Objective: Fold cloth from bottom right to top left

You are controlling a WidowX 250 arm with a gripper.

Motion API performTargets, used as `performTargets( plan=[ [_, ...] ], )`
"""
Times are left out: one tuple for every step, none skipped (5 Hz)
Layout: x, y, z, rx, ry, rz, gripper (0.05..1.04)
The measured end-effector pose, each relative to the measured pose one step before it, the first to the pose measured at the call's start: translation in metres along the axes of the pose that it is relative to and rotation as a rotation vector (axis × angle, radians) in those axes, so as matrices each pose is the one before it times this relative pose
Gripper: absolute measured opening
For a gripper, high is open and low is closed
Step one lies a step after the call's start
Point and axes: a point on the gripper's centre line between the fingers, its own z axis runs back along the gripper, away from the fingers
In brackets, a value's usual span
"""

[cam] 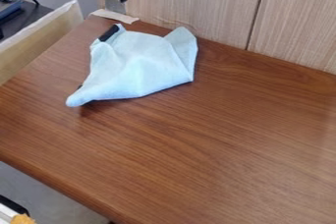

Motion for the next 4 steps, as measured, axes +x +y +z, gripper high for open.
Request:
performTargets(
  plan=[
    [-0.00016, -0.00001, -0.00056, -0.0004, 0.0015, 0.0001, 1.000],
    [0.00039, 0.00008, 0.00056, 0.0009, -0.0029, -0.0001, 1.000],
    [0.00000, 0.00000, 0.00000, 0.0000, 0.0000, 0.0000, 1.000],
    [0.00000, 0.00000, 0.00000, 0.0000, 0.0000, 0.0000, 1.000]
  ],
)
